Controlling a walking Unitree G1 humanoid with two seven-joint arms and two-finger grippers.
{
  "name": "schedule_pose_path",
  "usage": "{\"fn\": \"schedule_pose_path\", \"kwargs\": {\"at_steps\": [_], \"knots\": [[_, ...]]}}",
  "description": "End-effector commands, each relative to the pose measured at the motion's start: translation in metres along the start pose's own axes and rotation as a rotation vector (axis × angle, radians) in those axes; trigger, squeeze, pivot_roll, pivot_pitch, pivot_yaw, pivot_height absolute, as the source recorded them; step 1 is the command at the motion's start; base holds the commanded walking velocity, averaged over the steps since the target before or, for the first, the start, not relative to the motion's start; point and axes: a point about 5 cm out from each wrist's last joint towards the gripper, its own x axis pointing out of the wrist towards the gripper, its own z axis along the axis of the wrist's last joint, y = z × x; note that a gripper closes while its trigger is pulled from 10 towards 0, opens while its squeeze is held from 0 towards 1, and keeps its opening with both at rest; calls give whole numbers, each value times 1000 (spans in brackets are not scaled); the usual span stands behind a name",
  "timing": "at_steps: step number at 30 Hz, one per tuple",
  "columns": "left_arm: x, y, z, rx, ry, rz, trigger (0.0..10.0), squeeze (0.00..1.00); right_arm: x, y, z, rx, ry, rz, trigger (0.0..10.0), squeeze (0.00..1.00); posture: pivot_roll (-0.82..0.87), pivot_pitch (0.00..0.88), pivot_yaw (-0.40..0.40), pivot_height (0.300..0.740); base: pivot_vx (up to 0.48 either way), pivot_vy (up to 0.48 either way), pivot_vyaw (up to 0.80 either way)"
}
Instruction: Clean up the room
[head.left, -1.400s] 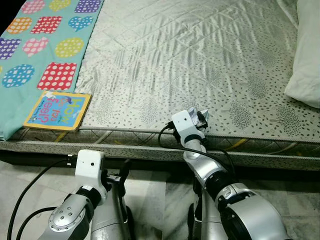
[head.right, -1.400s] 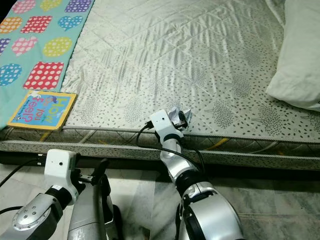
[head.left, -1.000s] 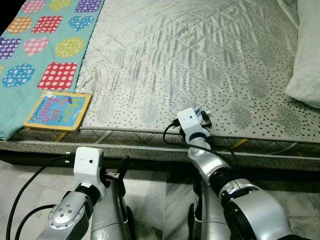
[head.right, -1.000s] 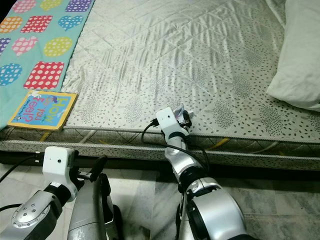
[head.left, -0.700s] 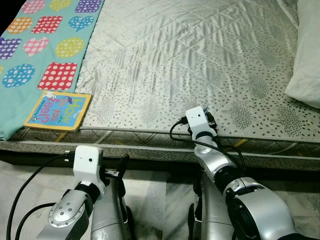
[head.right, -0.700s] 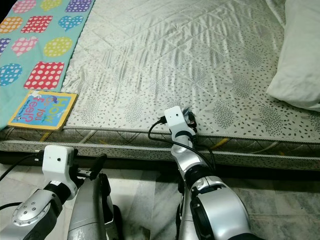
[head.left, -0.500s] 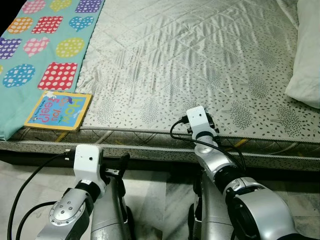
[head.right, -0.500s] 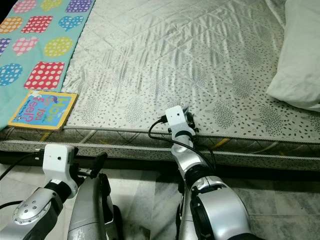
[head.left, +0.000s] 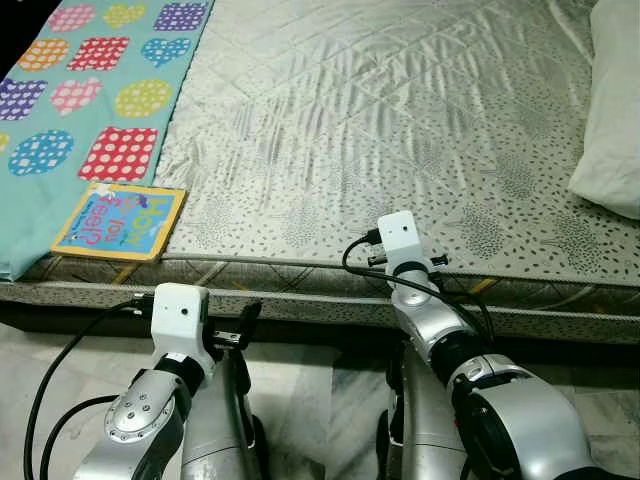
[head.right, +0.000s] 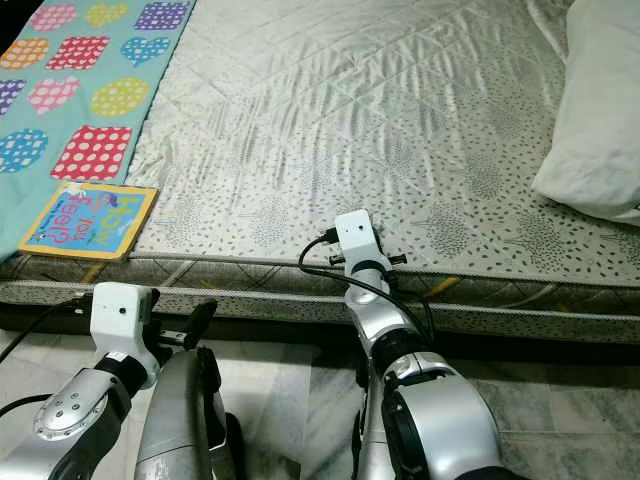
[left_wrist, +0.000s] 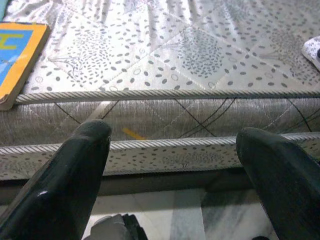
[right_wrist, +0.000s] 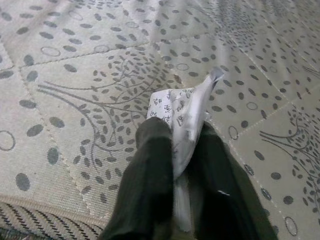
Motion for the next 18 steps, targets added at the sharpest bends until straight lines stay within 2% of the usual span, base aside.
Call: {"fn": "schedule_pose_path", "kwargs": {"at_steps": [1,11,15,18], "knots": [[0,4,-3,7,11,22,10000,0,0,1,-2,19,13,7,0,0,-9,162,36,551,0,0,0],[7,5,-4,4,-9,27,10000,0,1,-8,-4,147,3,9,0,0,-35,110,38,551,0,0,0],[13,9,0,1,-48,41,10000,0,1,-12,2,207,-48,27,0,0,-68,80,43,551,0,0,0],[19,14,3,-3,-76,102,10000,0,0,-16,6,243,-93,35,0,0,-99,56,48,551,0,0,0]]}}
